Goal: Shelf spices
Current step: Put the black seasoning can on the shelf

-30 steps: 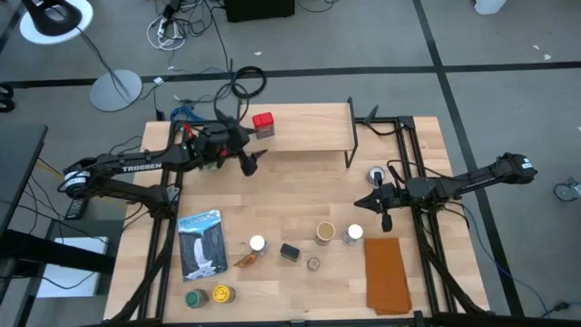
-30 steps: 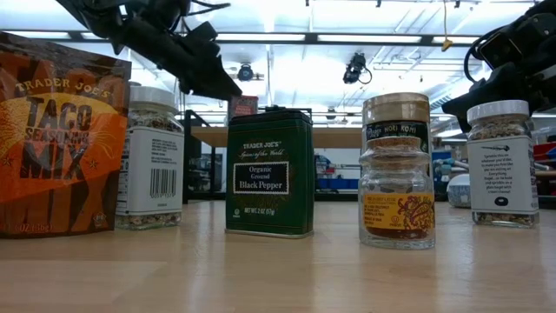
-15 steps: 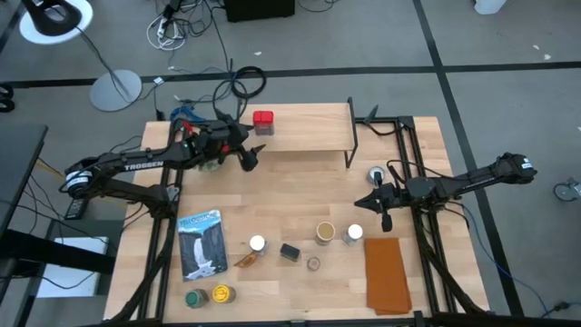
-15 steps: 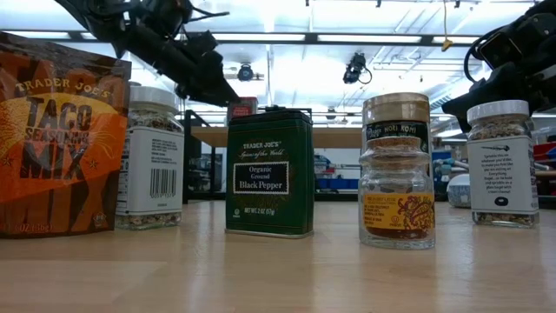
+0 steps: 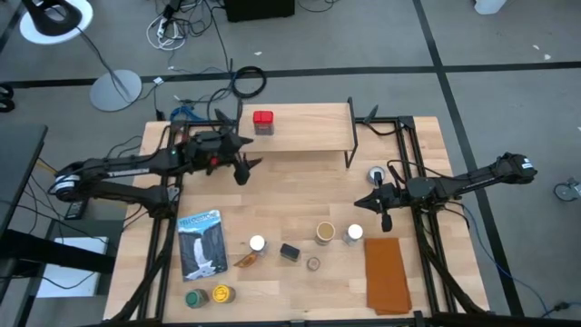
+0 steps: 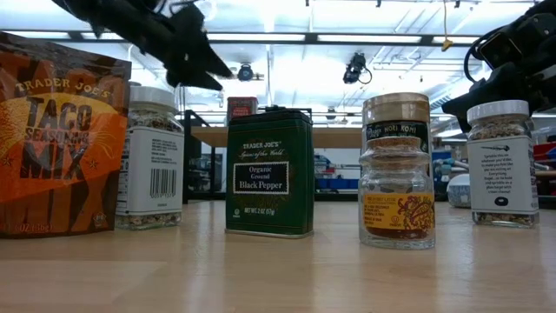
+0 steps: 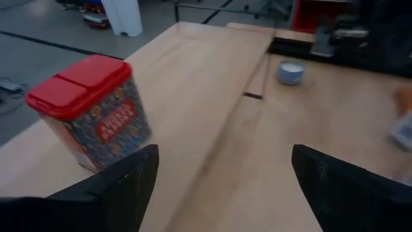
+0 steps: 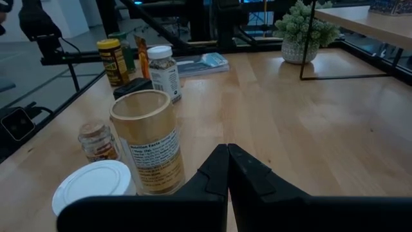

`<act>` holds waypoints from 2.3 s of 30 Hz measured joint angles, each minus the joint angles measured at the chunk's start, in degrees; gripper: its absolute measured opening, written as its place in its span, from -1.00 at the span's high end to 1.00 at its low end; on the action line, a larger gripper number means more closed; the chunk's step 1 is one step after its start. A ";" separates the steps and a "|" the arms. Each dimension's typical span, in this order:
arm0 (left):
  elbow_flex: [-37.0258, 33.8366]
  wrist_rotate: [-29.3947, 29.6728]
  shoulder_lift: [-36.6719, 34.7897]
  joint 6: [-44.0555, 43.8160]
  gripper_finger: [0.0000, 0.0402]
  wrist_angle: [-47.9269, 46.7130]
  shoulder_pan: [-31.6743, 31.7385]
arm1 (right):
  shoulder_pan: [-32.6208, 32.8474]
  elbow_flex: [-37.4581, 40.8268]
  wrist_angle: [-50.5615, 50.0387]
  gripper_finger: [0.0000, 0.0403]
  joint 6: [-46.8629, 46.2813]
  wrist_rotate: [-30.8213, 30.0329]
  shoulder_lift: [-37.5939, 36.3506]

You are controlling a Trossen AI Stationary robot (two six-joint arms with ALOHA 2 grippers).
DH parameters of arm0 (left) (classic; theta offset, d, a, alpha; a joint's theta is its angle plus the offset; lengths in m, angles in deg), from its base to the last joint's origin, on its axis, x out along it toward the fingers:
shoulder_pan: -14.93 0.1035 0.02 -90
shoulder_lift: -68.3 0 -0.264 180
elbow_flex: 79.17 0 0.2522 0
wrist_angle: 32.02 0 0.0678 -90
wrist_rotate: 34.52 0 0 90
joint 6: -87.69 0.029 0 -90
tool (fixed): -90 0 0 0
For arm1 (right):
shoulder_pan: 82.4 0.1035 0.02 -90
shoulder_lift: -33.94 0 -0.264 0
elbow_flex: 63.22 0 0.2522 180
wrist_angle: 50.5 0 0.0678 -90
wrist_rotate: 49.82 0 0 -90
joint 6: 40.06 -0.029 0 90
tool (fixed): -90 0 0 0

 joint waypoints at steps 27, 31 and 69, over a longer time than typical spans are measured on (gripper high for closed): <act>0.00 -2.06 -0.23 -10.61 -0.79 4.52 -14.43 | 0.01 0.00 0.01 0.96 -0.01 0.00 0.00; 0.00 -4.40 3.42 -10.36 -0.79 13.00 -14.39 | 0.00 -0.02 0.00 0.96 0.00 0.00 0.00; 41.14 -3.49 47.67 6.35 -0.55 -30.81 -37.16 | -0.01 -0.02 0.00 0.96 0.00 0.00 -0.01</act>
